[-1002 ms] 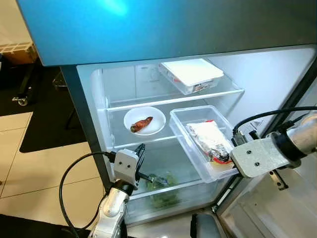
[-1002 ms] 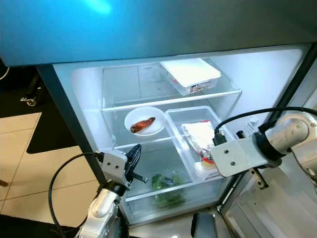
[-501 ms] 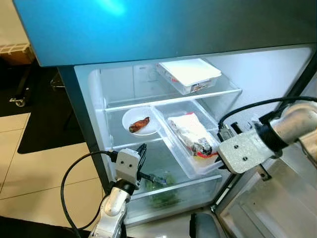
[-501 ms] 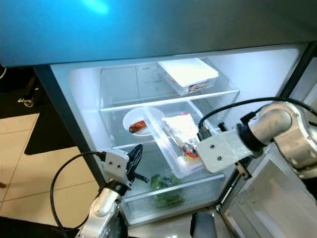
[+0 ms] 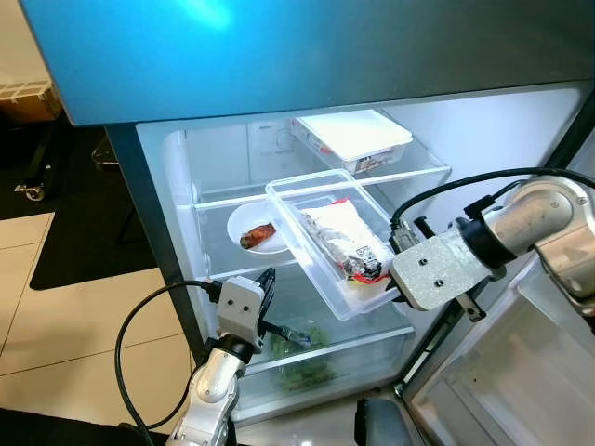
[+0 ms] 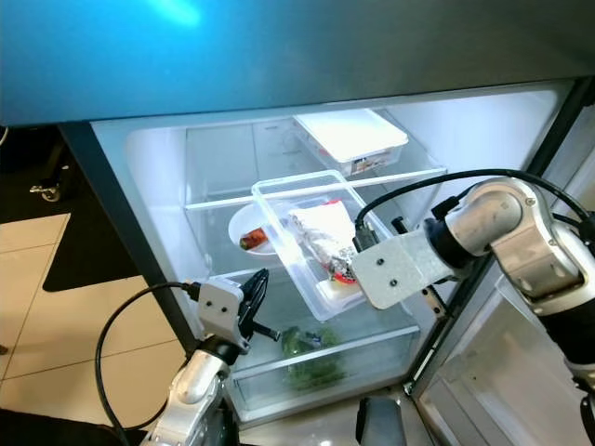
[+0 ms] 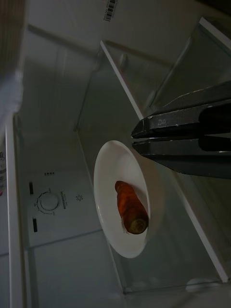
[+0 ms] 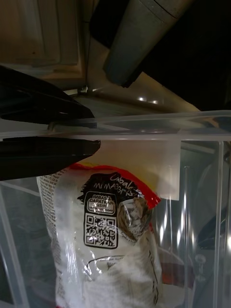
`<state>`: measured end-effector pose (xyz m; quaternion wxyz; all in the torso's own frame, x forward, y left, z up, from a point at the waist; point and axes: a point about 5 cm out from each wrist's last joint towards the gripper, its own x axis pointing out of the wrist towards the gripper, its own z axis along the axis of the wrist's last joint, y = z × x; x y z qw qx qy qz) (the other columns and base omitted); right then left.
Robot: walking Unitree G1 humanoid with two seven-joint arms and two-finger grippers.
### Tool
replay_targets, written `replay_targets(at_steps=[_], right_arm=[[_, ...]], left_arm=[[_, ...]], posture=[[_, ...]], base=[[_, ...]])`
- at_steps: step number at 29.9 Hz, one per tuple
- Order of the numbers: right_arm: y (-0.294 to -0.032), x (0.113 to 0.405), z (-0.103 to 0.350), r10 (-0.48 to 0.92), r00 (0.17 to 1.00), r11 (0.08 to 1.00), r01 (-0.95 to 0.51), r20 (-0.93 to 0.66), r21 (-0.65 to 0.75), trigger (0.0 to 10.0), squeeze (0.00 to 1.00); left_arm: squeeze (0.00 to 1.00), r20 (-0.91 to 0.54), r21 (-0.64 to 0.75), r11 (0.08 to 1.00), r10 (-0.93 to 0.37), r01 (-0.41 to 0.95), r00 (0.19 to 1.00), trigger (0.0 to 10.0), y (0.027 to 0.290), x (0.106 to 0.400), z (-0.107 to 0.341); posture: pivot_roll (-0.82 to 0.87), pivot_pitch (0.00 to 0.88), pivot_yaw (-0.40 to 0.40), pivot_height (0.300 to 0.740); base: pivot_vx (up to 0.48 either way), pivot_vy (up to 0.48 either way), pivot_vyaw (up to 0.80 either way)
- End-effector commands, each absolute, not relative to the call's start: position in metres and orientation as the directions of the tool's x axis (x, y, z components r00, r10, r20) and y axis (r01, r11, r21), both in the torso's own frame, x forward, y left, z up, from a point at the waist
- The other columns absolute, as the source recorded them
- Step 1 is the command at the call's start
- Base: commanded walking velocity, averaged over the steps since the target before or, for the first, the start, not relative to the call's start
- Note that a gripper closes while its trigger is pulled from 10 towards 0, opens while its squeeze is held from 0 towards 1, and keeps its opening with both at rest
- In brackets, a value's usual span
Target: Restocking fridge
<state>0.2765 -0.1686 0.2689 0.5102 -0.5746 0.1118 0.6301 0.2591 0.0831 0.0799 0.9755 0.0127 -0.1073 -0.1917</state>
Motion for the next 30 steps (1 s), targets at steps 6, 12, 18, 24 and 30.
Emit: replay_targets(at_steps=[6,12,18,24,30], right_arm=[[-0.158,0.290,0.276,0.527,0.224,-0.468,-0.729,-0.820,-0.500,10.0,0.00],[-0.149,0.303,0.277,0.553,0.242,-0.464,-0.705,-0.797,-0.536,10.0,0.00],[-0.146,0.314,0.279,0.556,0.269,-0.459,-0.689,-0.786,-0.561,10.0,0.00],[-0.144,0.315,0.285,0.567,0.272,-0.468,-0.671,-0.778,-0.575,10.0,0.00],[-0.141,0.310,0.289,0.586,0.235,-0.488,-0.662,-0.775,-0.570,10.0,0.00]], left_arm=[[0.00,0.196,0.045,0.928,-0.371,0.370,0.908,10.0,0.079,0.258,0.078],[0.00,0.196,0.043,0.928,-0.370,0.369,0.908,10.0,0.078,0.257,0.078],[0.00,0.198,0.041,0.929,-0.368,0.367,0.909,10.0,0.078,0.256,0.078],[0.00,0.195,0.041,0.930,-0.367,0.366,0.910,10.0,0.079,0.255,0.077],[0.00,0.192,0.041,0.928,-0.370,0.369,0.909,10.0,0.078,0.255,0.077]], posture=[[-0.12,0.000,0.000,0.557],[-0.12,0.000,-0.003,0.557],[-0.12,0.000,-0.008,0.557],[-0.12,0.000,-0.005,0.557],[-0.12,0.000,-0.006,0.557]], base=[[0.000,0.000,0.00],[0.000,0.000,0.00],[0.000,0.000,0.00],[0.000,0.000,0.00],[0.000,0.000,0.00]])
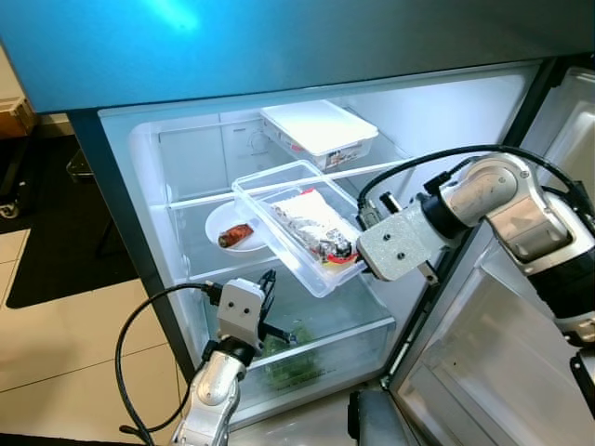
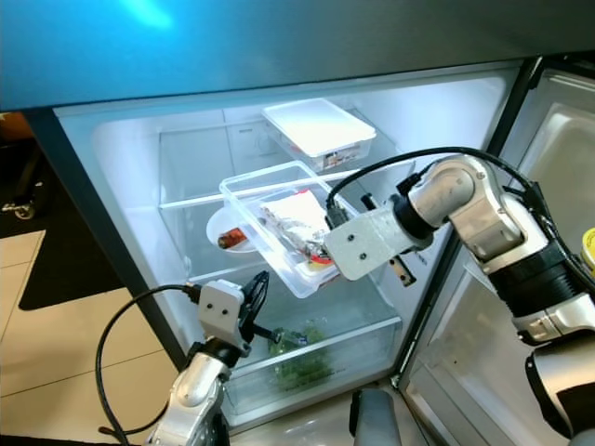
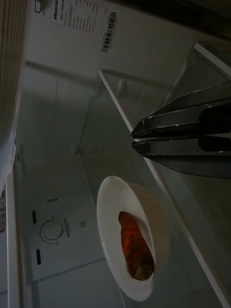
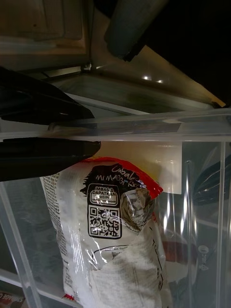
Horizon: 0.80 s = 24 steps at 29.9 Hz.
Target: Restocking fridge
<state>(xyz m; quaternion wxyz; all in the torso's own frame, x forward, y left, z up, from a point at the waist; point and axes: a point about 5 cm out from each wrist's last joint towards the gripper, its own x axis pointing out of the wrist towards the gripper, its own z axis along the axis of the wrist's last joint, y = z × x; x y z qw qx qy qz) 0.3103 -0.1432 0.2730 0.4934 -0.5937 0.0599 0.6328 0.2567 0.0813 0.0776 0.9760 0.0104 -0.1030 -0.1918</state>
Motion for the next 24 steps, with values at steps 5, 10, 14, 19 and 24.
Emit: replay_targets(at_steps=[5,10,14,19,24], right_arm=[[-0.144,0.306,0.292,0.581,0.208,-0.502,-0.669,-0.787,-0.547,10.0,0.00],[-0.150,0.302,0.289,0.557,0.176,-0.513,-0.696,-0.811,-0.503,10.0,0.00],[-0.152,0.300,0.290,0.555,0.158,-0.513,-0.708,-0.817,-0.485,10.0,0.00],[-0.151,0.295,0.295,0.586,0.133,-0.512,-0.704,-0.799,-0.493,10.0,0.00],[-0.144,0.296,0.300,0.623,0.127,-0.508,-0.685,-0.772,-0.523,10.0,0.00]], left_arm=[[0.00,0.192,0.040,0.929,-0.370,0.369,0.909,10.0,0.078,0.255,0.077],[0.00,0.192,0.040,0.928,-0.370,0.370,0.909,10.0,0.078,0.255,0.077],[0.00,0.191,0.040,0.928,-0.371,0.371,0.909,10.0,0.078,0.255,0.076],[0.00,0.190,0.041,0.927,-0.373,0.372,0.908,10.0,0.077,0.255,0.076],[0.00,0.190,0.041,0.926,-0.376,0.375,0.907,10.0,0.077,0.255,0.076]], posture=[[-0.12,0.000,-0.006,0.557],[-0.12,0.000,-0.003,0.557],[-0.12,0.000,-0.003,0.557],[-0.12,0.000,-0.003,0.557],[-0.12,0.000,-0.001,0.557]], base=[[0.000,0.000,0.00],[0.000,0.000,0.00],[0.000,0.000,0.00],[0.000,0.000,0.00],[0.000,0.000,0.00]])
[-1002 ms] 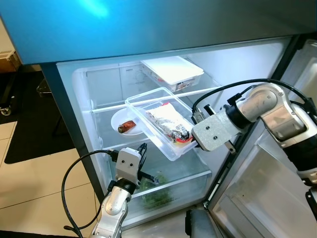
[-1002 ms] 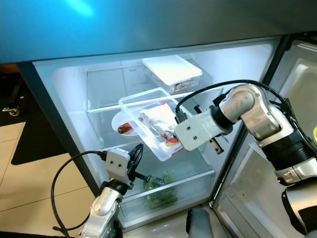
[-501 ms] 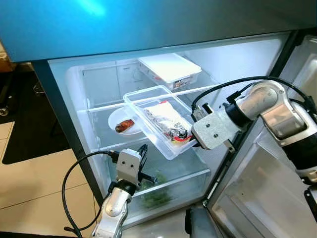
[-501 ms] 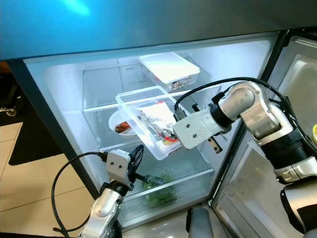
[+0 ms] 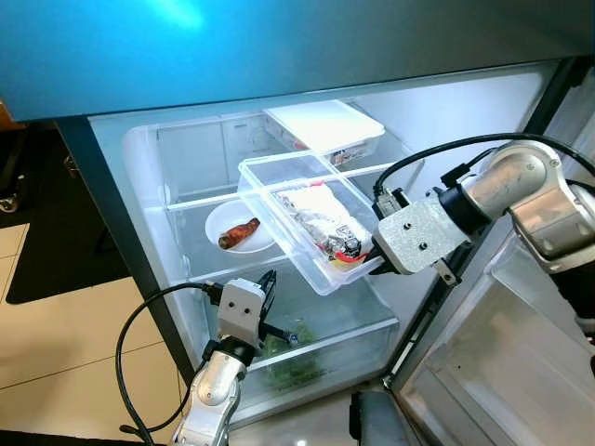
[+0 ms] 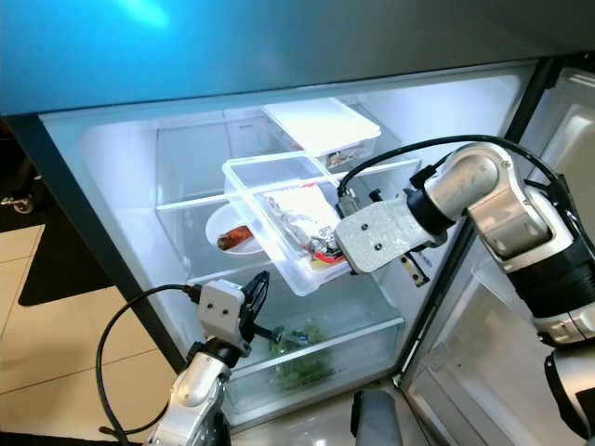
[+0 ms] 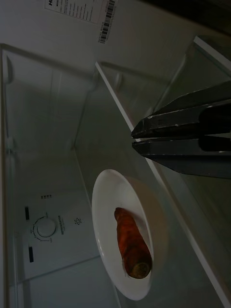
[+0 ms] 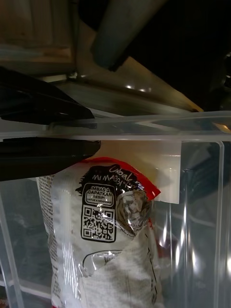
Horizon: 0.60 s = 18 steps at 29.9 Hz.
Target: Restocking fridge
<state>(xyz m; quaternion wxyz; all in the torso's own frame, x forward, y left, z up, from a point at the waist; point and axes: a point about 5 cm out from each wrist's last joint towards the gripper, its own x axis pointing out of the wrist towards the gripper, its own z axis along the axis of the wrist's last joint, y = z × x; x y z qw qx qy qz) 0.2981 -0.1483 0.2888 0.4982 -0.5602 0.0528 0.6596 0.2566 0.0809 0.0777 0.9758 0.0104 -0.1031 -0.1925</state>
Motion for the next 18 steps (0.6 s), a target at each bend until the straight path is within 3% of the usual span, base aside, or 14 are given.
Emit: replay_targets(at_steps=[1,18], right_arm=[[-0.144,0.296,0.300,0.623,0.127,-0.508,-0.685,-0.772,-0.523,10.0,0.00],[-0.128,0.329,0.296,0.627,0.239,-0.455,-0.660,-0.741,-0.598,10.0,0.00]], left_arm=[[0.00,0.190,0.041,0.926,-0.376,0.375,0.907,10.0,0.077,0.255,0.076],[0.00,0.192,0.034,0.927,-0.374,0.375,0.907,10.0,0.074,0.252,0.076]], posture=[[-0.12,0.000,-0.001,0.557],[-0.12,0.000,-0.013,0.557]], base=[[0.000,0.000,0.00],[0.000,0.000,0.00]])
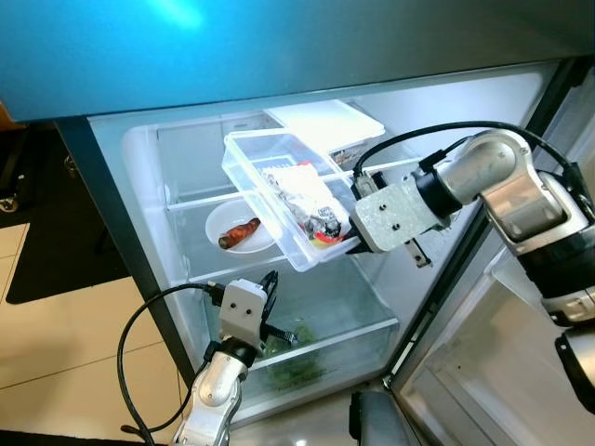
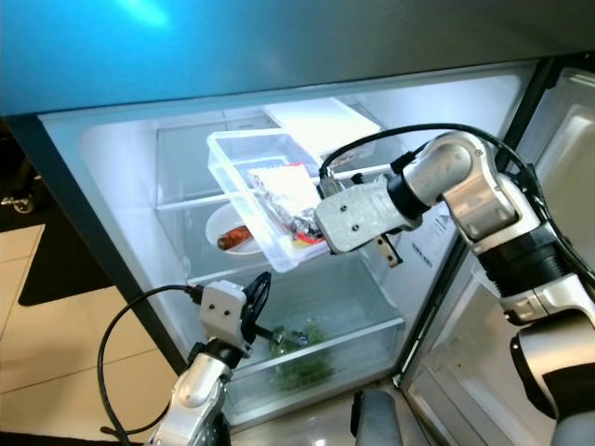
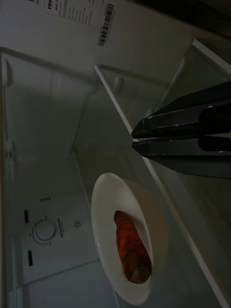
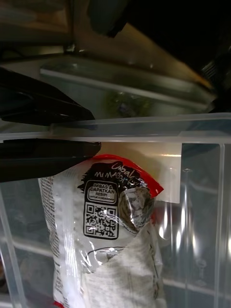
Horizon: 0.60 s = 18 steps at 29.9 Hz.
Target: Restocking fridge
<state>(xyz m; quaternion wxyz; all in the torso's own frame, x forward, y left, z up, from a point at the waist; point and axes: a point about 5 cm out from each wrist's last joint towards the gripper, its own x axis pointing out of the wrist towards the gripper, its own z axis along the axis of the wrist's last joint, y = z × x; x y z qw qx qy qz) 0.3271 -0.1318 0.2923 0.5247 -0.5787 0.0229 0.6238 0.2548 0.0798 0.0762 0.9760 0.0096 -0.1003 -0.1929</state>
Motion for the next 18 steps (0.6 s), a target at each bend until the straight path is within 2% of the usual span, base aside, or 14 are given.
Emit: replay_targets(at_steps=[1,18], right_arm=[[-0.128,0.331,0.295,0.625,0.245,-0.452,-0.660,-0.741,-0.599,10.0,0.00],[-0.120,0.358,0.293,0.590,0.331,-0.413,-0.659,-0.736,-0.628,10.0,0.00]], left_arm=[[0.00,0.191,0.032,0.927,-0.373,0.374,0.908,10.0,0.074,0.252,0.076],[0.00,0.191,0.023,0.928,-0.369,0.372,0.909,10.0,0.071,0.251,0.075]], posture=[[-0.12,0.000,-0.013,0.557],[-0.13,0.000,-0.027,0.557]], base=[[0.000,0.000,0.00],[0.000,0.000,0.00]])
